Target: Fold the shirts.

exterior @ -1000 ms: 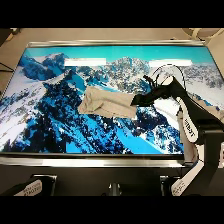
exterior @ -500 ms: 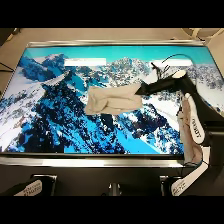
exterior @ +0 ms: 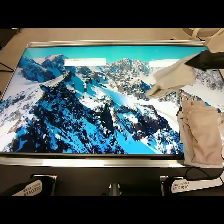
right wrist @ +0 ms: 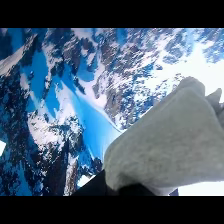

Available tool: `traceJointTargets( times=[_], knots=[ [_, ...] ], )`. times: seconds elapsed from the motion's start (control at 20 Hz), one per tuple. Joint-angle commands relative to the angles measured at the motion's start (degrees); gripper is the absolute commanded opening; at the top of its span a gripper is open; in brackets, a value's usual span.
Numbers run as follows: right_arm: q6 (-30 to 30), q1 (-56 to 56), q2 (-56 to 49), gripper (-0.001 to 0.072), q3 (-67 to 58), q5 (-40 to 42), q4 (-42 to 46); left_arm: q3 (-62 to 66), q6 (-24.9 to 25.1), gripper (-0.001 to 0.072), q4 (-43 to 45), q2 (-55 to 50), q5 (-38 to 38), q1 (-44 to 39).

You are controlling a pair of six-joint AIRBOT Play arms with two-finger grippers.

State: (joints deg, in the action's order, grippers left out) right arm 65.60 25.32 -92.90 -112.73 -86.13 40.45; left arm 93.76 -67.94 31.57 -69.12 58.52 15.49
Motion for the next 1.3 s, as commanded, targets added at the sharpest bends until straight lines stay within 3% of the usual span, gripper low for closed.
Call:
traceJointTargets(
  times=[0.0, 0.1, 0.25, 0.55, 0.85, 1.05, 1.25],
  knots=[
    [1.9, 9.0, 2.3, 0.0019, -1.6, -4.0, 4.4, 0.0, 0.1, 0.0022, 0.0, -0.2, 0.0, 0.0],
    [0.9, 13.7, 2.3, 0.0019, -1.6, -3.1, 4.6, 0.0, 0.6, 0.0022, 0.0, -0.2, 0.8, 0.0],
    [3.9, 19.3, 2.6, 0.0019, -1.6, -4.3, 3.5, 0.0, 0.7, 0.0022, 0.0, -0.2, 1.6, 0.0],
    [5.5, 24.3, 7.6, 0.0019, -1.6, -17.2, 7.6, 0.0, 2.2, 0.0022, 0.0, -0.4, 1.5, 0.0],
    [5.8, 24.8, 13.8, 0.002, 0.9, -19.9, 23.5, 0.0, 3.5, 0.0022, 0.0, -1.4, 0.1, 0.0],
    [5.6, 24.8, 21.4, 0.0019, 15.0, -19.9, 28.3, 0.0, 5.0, 0.0023, 0.0, -3.3, -1.1, 0.0],
    [1.3, 24.8, 28.4, 0.0019, 28.3, -19.9, 43.1, 0.0, 5.0, 0.0022, 0.0, -5.9, -1.1, 0.0]
  ],
)
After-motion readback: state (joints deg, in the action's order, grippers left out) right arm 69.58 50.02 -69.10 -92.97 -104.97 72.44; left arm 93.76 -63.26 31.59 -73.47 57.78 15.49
